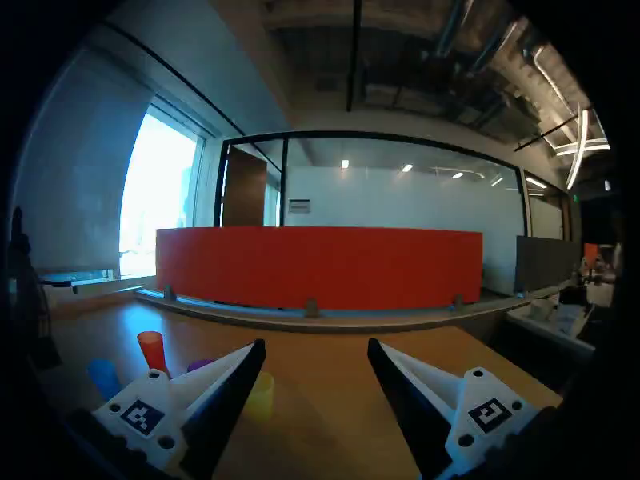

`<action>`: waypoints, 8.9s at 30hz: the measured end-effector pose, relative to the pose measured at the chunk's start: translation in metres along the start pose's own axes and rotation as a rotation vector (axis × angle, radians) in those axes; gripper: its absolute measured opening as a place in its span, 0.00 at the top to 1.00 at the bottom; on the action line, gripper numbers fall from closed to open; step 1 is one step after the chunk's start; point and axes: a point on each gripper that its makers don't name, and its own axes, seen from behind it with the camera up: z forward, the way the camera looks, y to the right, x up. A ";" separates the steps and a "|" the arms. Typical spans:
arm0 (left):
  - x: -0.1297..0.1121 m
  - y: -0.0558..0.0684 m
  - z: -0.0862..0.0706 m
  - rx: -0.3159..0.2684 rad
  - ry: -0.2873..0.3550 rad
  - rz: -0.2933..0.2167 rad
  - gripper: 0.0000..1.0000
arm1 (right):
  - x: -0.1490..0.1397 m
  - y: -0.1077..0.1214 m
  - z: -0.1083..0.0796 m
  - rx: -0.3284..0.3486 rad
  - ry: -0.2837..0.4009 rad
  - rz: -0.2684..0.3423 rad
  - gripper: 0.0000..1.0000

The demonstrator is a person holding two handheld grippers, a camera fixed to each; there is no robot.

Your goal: Pour water

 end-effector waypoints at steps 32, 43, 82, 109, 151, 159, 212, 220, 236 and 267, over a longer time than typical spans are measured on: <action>-0.042 -0.005 0.005 0.066 0.022 0.049 0.11 | 0.003 0.003 0.009 -0.028 -0.038 0.031 0.01; -0.055 -0.002 0.006 0.063 0.013 0.037 0.11 | 0.001 0.006 0.009 -0.043 -0.035 0.027 0.01; -0.077 0.002 0.009 0.062 -0.011 0.033 0.11 | 0.012 0.023 0.005 -0.083 -0.013 0.019 0.01; -0.077 0.002 0.009 0.060 -0.013 0.035 0.10 | -0.003 0.032 0.007 -0.080 0.064 0.007 0.01; -0.077 0.003 0.009 0.060 -0.013 0.035 0.10 | -0.077 0.034 0.009 -0.086 0.048 0.085 0.01; -0.077 0.003 0.009 0.060 -0.013 0.035 0.10 | -0.084 0.037 0.010 -0.100 0.040 0.076 0.01; -0.076 0.003 0.009 0.060 -0.013 0.034 0.10 | -0.096 0.029 0.012 -0.102 -0.018 0.026 0.01; -0.076 0.003 0.009 0.060 -0.013 0.035 0.10 | -0.096 0.029 0.011 -0.101 -0.019 0.026 0.01; -0.077 0.003 0.010 0.060 -0.013 0.035 0.10 | -0.097 0.029 0.011 -0.101 -0.019 0.026 0.01; -0.078 0.003 0.011 0.059 -0.012 0.034 0.10 | -0.096 0.030 0.010 -0.101 -0.019 0.026 0.01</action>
